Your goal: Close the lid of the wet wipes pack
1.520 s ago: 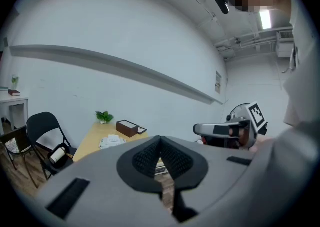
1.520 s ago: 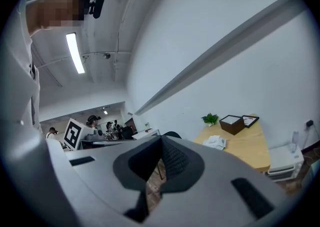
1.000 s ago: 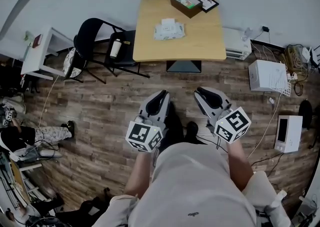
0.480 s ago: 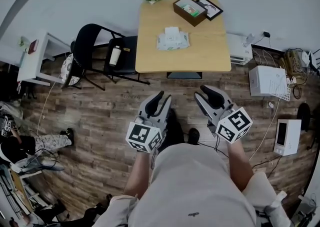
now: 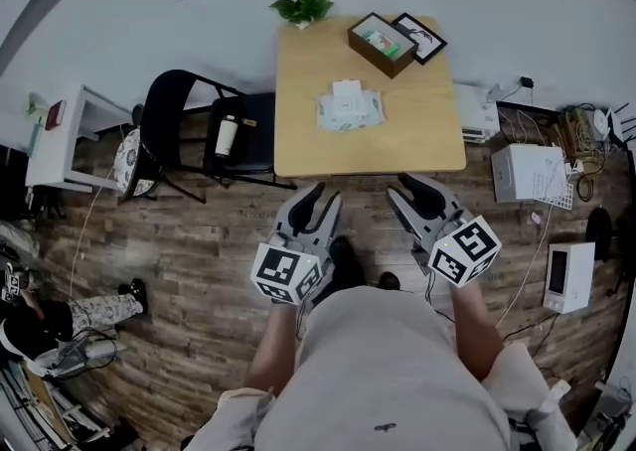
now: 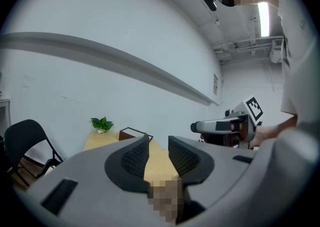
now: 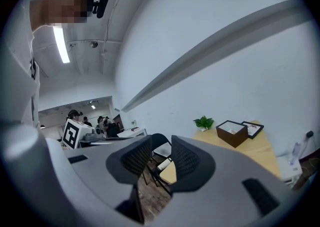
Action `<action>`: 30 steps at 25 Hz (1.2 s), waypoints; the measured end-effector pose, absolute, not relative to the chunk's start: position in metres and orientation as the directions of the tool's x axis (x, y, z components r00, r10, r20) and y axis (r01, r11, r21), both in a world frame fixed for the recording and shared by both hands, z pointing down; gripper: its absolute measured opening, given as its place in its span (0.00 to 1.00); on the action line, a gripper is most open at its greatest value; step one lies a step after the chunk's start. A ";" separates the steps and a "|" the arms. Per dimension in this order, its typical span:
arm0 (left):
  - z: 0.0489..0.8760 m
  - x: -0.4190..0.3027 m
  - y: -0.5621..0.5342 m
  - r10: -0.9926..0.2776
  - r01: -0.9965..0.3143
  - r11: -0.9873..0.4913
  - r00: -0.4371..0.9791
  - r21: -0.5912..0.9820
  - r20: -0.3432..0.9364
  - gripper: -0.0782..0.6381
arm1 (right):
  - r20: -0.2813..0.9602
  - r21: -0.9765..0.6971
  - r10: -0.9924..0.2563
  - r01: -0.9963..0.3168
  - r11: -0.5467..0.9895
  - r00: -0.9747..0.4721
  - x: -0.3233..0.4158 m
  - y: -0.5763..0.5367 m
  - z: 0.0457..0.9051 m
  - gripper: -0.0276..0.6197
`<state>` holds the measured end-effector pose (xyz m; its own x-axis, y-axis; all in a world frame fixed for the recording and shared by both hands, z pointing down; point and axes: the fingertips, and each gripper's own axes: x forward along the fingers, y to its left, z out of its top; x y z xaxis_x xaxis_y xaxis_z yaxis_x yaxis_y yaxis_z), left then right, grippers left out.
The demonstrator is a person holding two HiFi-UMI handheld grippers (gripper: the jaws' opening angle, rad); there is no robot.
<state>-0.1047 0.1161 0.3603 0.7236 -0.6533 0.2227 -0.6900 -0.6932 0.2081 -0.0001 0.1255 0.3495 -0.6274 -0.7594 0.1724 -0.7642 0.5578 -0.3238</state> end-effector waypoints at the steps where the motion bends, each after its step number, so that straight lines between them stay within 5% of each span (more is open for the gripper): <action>1: 0.361 -0.108 0.110 -0.648 -0.685 -0.698 0.728 0.208 0.222 0.25 | 0.175 -0.323 -0.763 -0.769 0.552 -0.622 -0.003 0.119 0.350 0.23; 30: 0.394 -0.146 0.032 -0.559 -0.613 -0.753 0.788 0.240 0.259 0.25 | 0.280 -0.326 -0.794 -0.831 0.449 -0.539 -0.039 0.048 0.385 0.23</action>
